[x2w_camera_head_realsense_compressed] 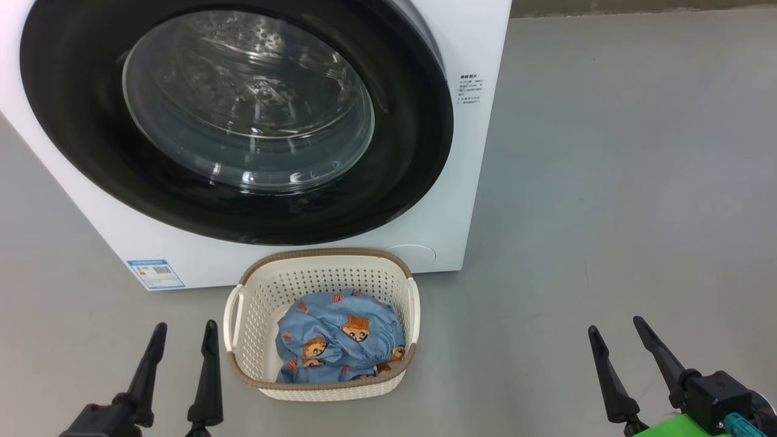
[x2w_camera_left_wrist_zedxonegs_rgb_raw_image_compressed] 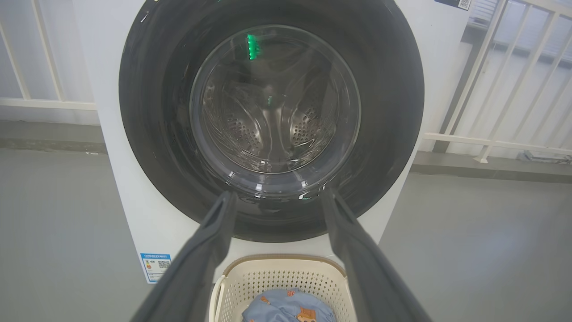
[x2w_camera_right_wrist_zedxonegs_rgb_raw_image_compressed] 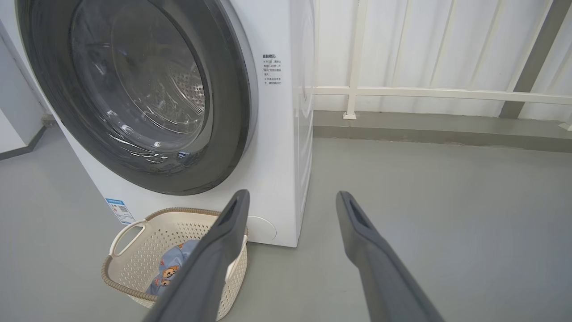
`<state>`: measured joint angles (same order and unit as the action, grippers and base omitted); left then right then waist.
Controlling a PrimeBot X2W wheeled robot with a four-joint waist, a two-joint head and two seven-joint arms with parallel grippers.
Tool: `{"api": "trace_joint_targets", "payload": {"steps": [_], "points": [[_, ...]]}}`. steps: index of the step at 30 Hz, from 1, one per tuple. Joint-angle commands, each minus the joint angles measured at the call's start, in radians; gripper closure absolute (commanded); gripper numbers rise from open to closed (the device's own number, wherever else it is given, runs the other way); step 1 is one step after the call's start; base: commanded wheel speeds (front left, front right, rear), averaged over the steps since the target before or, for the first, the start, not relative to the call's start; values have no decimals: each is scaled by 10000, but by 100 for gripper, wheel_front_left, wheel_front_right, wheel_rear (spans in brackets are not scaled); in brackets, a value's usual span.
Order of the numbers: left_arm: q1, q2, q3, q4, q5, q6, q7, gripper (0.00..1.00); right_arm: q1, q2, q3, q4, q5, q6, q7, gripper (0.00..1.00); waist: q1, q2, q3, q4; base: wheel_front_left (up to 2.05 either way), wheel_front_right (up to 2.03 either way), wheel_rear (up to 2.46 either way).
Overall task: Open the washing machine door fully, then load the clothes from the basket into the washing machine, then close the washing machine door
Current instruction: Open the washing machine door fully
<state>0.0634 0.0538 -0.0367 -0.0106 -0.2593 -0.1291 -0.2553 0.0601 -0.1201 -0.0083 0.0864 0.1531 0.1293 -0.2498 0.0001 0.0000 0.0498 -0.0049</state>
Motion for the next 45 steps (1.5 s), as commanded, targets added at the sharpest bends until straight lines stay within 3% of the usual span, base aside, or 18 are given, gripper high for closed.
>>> {"api": "trace_joint_targets", "payload": {"steps": [1,3,4,5,6,8,16,21,27,33,37,41,45], "points": [[-321,102,359,-280,29,-16,-65,0,-349,-81,241,-275,-2,14,-120,0,-1,0,9,2,0,0,0],[-323,104,365,-275,30,-16,-65,0,-365,-81,238,-285,-9,14,-120,0,-1,0,23,3,0,0,0],[-325,104,367,-273,30,-16,-65,0,-374,-78,229,-290,-1,14,-120,11,-1,0,29,6,0,0,0],[-327,105,369,-270,25,-16,-65,0,-382,-79,218,-290,10,14,-120,58,-1,0,33,9,0,0,0],[-332,105,372,-266,20,-16,-65,0,-387,-80,206,-286,21,14,-120,77,-1,0,37,13,0,0,0],[-341,122,386,-260,18,-16,-65,0,-447,-79,114,-203,190,14,-120,100,-1,0,66,15,0,0,0],[-304,176,402,-302,15,-16,-65,0,-603,83,-270,-267,1480,14,-120,100,-1,0,147,9,0,0,0],[-292,232,397,-376,32,-16,-65,0,-802,163,-745,-506,2995,14,-120,100,-1,0,278,17,0,0,0],[-349,276,400,-428,84,-16,-65,0,-1045,187,-1194,-765,6833,14,-120,100,-1,0,449,53,0,0,0],[-450,319,314,-479,111,-16,-65,0,-1406,-317,-1531,-754,10570,14,-120,100,-1,0,698,105,0,0,0],[-542,391,215,-483,101,-16,-65,0,-1742,-989,-1452,-647,13010,14,177,100,-1,0,917,153,0,0,0],[-617,488,123,-552,102,-16,-65,0,-2327,-1341,-2045,-562,14738,14,1011,100,-1,0,1232,234,0,0,0],[-723,596,21,-602,111,-16,-65,0,-3050,-1449,-2717,-216,15395,14,1882,100,-1,0,1614,385,0,0,0]]}}
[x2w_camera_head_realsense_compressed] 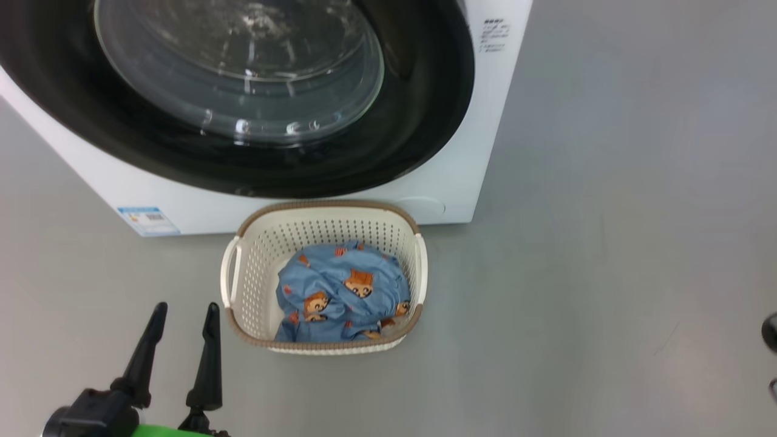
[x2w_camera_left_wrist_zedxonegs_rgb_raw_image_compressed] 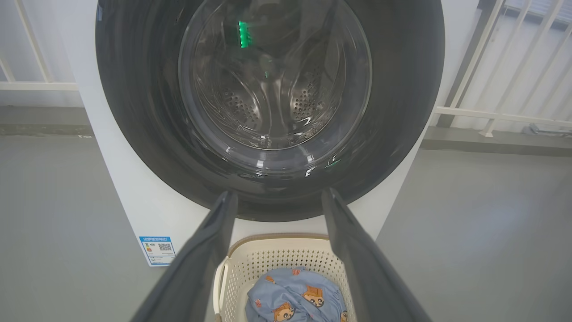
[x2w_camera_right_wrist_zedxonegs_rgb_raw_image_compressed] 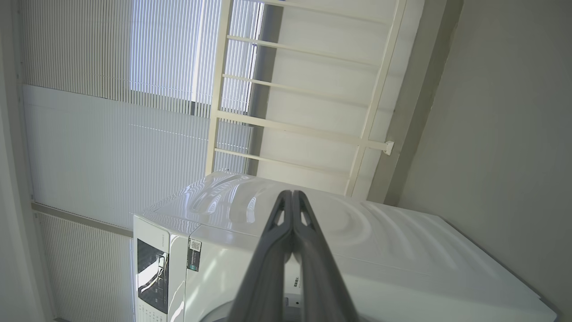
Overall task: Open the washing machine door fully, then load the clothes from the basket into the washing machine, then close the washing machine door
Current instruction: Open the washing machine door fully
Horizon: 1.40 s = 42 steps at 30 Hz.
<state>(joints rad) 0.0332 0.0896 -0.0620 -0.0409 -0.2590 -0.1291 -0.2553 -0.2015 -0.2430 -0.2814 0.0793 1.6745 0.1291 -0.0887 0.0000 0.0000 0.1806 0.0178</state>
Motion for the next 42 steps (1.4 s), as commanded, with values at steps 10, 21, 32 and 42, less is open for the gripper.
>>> {"api": "trace_joint_targets", "payload": {"steps": [10,21,32,42], "points": [[-663,453,133,-387,82,-16,-65,0,-2593,3,-538,1278,316,16,2311,100,0,0,1128,461,0,0,0],[-783,421,34,-575,79,-16,-65,0,-4787,312,-312,1967,-290,16,4032,100,0,0,1886,1172,0,0,0],[-900,169,-103,-692,39,-16,-65,0,-6311,239,-31,2101,-583,16,5293,100,0,0,2641,1870,0,0,0],[-1032,13,-211,-800,36,-16,-65,0,-7301,124,316,2271,-913,16,5865,100,0,0,3251,2330,0,0,0]]}}
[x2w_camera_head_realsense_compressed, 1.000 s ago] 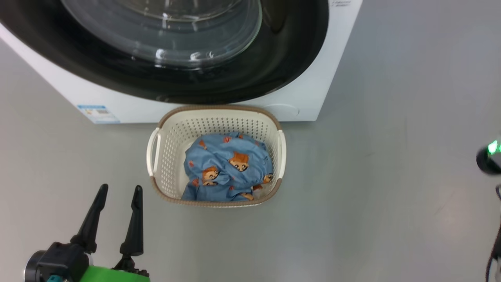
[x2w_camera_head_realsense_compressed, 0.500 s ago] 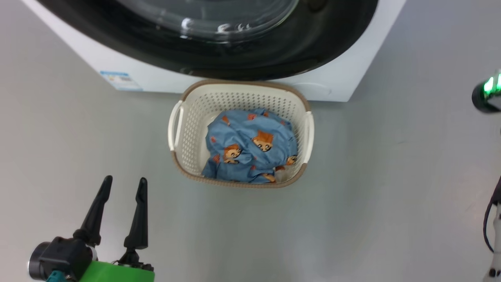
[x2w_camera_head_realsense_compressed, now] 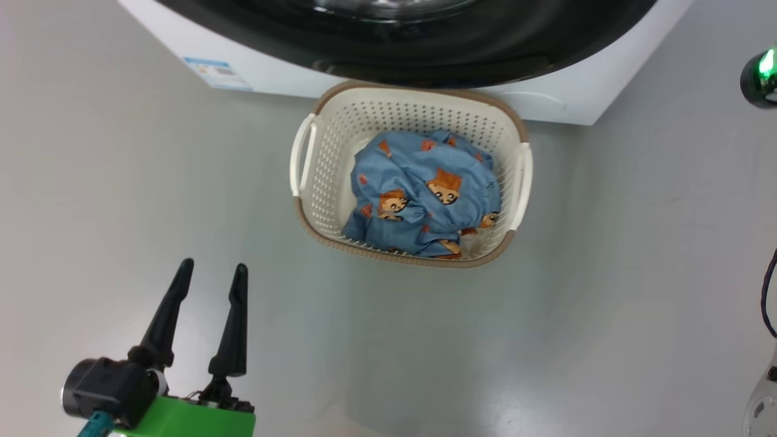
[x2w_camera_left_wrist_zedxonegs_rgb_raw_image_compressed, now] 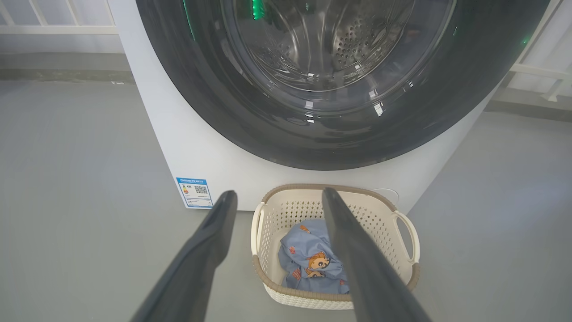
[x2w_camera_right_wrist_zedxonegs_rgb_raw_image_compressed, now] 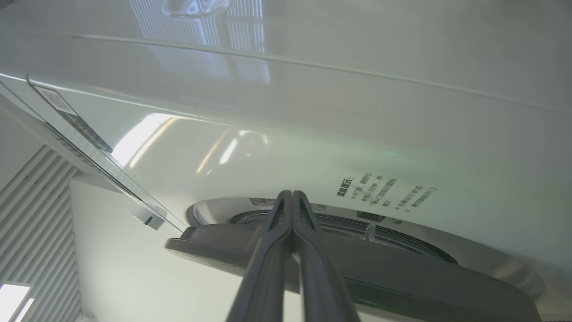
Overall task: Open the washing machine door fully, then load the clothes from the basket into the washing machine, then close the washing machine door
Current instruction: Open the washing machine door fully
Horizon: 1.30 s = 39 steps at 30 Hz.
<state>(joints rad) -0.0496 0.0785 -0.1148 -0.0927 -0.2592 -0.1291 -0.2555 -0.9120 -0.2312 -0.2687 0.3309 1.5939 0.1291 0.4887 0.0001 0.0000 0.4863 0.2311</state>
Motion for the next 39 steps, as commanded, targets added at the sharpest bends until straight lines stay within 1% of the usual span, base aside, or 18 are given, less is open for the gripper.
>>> {"api": "trace_joint_targets", "payload": {"steps": [1,12,22,39], "points": [[-221,109,298,-284,35,-16,-63,0,-261,7,234,-231,-142,16,121,100,-1,0,225,237,0,0,0],[-327,-86,224,-316,-44,-16,-63,0,-899,-162,443,-209,-303,16,264,100,-1,0,621,740,0,0,0],[-431,-204,182,-323,-59,-16,-63,0,-1240,-219,697,-236,-337,16,413,100,-1,0,822,978,0,0,0],[-488,-273,226,-264,-105,-16,-63,0,-1033,-191,1317,33,-410,16,795,100,-1,0,718,928,0,0,0]]}}
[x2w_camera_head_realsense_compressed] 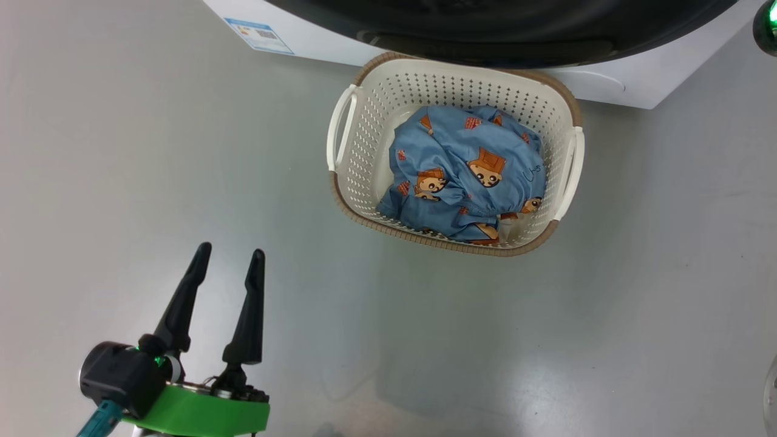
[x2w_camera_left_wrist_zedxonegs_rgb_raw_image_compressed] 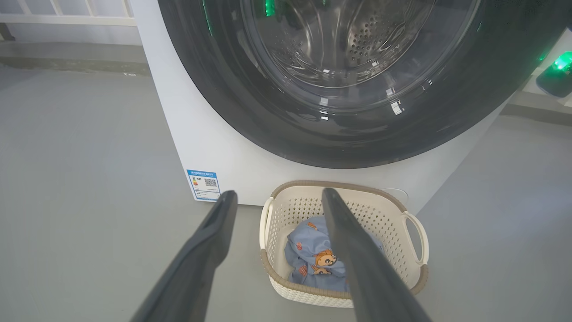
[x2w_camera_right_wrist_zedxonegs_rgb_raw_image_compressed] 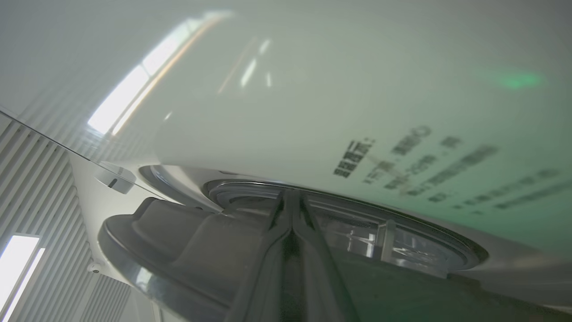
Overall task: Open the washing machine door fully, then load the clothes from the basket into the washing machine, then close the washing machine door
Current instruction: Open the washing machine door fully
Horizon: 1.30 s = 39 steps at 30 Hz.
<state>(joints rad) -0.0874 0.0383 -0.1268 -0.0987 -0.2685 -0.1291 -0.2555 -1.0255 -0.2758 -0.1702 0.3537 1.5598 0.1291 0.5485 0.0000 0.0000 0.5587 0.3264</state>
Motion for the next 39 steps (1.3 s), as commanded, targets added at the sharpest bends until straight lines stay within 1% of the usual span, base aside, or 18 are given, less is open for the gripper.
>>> {"api": "trace_joint_targets", "payload": {"steps": [1,9,14,26,32,39], "points": [[-115,129,356,-201,-12,-16,-63,0,133,267,374,-194,-62,16,233,100,0,0,-16,-43,0,0,0],[-125,124,419,-194,-26,-16,-63,0,459,445,746,-294,67,16,638,100,0,0,-192,-312,0,0,0],[-115,123,451,-179,-90,-16,-63,0,696,582,806,-428,195,16,788,100,0,0,-293,-473,0,0,0],[-116,122,554,-151,-61,-16,-63,0,1583,1095,1156,-728,279,16,1352,100,0,0,-587,-917,0,0,0],[-76,121,638,-111,-90,-16,-63,0,2063,1433,1403,-956,346,16,1681,100,0,0,-884,-1084,0,0,0],[-16,121,665,-27,-151,-16,-63,0,2881,1756,1942,-1215,314,16,2162,100,0,0,-1433,-1257,0,0,0]]}}
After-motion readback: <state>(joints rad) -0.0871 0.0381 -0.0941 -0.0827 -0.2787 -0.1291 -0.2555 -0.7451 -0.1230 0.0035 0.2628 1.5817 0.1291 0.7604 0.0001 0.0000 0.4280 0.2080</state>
